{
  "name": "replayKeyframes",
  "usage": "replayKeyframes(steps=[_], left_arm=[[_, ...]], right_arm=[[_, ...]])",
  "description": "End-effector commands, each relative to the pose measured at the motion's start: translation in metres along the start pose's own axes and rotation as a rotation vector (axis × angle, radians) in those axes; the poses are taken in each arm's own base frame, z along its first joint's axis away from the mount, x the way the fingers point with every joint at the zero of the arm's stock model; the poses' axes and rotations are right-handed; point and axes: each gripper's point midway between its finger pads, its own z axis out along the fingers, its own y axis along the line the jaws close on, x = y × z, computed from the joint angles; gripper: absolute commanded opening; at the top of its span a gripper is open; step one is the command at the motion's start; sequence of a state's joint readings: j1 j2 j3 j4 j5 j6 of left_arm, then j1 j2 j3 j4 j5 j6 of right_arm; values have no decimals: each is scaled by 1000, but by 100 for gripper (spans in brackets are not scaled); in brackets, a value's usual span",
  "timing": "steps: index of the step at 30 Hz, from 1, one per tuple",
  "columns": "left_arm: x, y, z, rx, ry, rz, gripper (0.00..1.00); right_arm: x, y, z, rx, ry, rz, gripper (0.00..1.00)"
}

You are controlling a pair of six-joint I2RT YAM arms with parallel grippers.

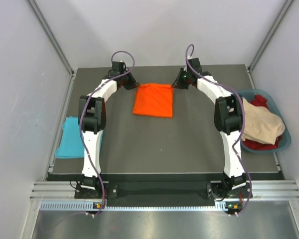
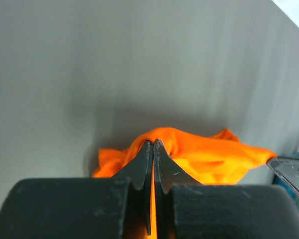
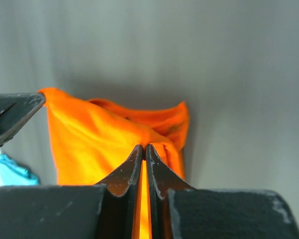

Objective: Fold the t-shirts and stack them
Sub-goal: Fold the tshirt

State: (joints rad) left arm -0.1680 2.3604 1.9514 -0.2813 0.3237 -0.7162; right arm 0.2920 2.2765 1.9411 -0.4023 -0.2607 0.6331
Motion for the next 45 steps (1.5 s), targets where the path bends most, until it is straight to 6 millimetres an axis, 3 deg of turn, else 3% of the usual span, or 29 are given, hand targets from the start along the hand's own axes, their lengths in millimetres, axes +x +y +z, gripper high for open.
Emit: replayKeyframes(steps=[1, 7, 9, 11, 12, 15, 17, 18, 19, 21, 22, 23, 24, 25, 26, 27, 29, 33, 40, 43, 44, 45], left_arm=[[-32, -16, -1, 59, -85, 14, 0], [-39, -9, 2, 52, -101, 0, 0], [-41, -9, 3, 53, -102, 5, 0], [-43, -9, 1, 51, -102, 13, 11], [-48, -10, -5, 47, -113, 19, 13], [-60, -16, -29, 13, -154, 69, 34], [-60, -10, -42, -39, -160, 113, 37], [-65, -19, -58, -37, -180, 131, 38], [-54, -10, -61, -58, -150, 130, 38], [-42, -21, -77, -28, -124, 176, 40], [-33, -19, -80, -29, -105, 188, 40], [-14, -9, -85, -45, -68, 202, 41], [-1, -7, -86, -38, -38, 208, 41], [9, -3, -88, -36, -16, 208, 41], [33, 14, -86, -53, 35, 197, 41], [36, 12, -90, -34, 30, 202, 42], [56, 23, -94, -26, 62, 199, 42], [74, 32, -88, -4, 89, 218, 44], [96, 52, -77, -32, 128, 228, 44], [105, 61, -75, -44, 144, 218, 33], [106, 63, -74, -49, 145, 210, 18], [108, 66, -74, -63, 146, 201, 12]], right_arm=[[-32, 8, 7, -72, -68, -8, 3], [-43, 0, 18, -94, -84, -15, 7], [-46, 5, 17, -124, -89, -28, 26], [-45, 9, 16, -149, -83, -53, 38], [-46, 12, 14, -160, -79, -66, 43], [-48, 17, -5, -157, -75, -127, 53], [-44, 14, -15, -137, -68, -170, 56], [-32, 6, -16, -122, -39, -169, 59], [-33, 12, -29, -131, -45, -195, 61], [-9, 3, -33, -137, 21, -195, 63], [-6, 11, -46, -161, 20, -209, 64], [1, 16, -51, -205, 34, -234, 64], [20, 6, -51, -203, 77, -230, 65], [24, 10, -59, -222, 75, -257, 65], [31, 13, -63, -256, 88, -275, 66], [47, 6, -62, -259, 130, -275, 67], [57, 3, -66, -280, 154, -306, 67], [89, -12, -60, -314, 225, -316, 68], [115, -23, -48, -348, 264, -329, 67], [120, -25, -43, -351, 272, -341, 67], [119, -25, -40, -355, 264, -344, 67], [122, -26, -37, -356, 272, -335, 67]])
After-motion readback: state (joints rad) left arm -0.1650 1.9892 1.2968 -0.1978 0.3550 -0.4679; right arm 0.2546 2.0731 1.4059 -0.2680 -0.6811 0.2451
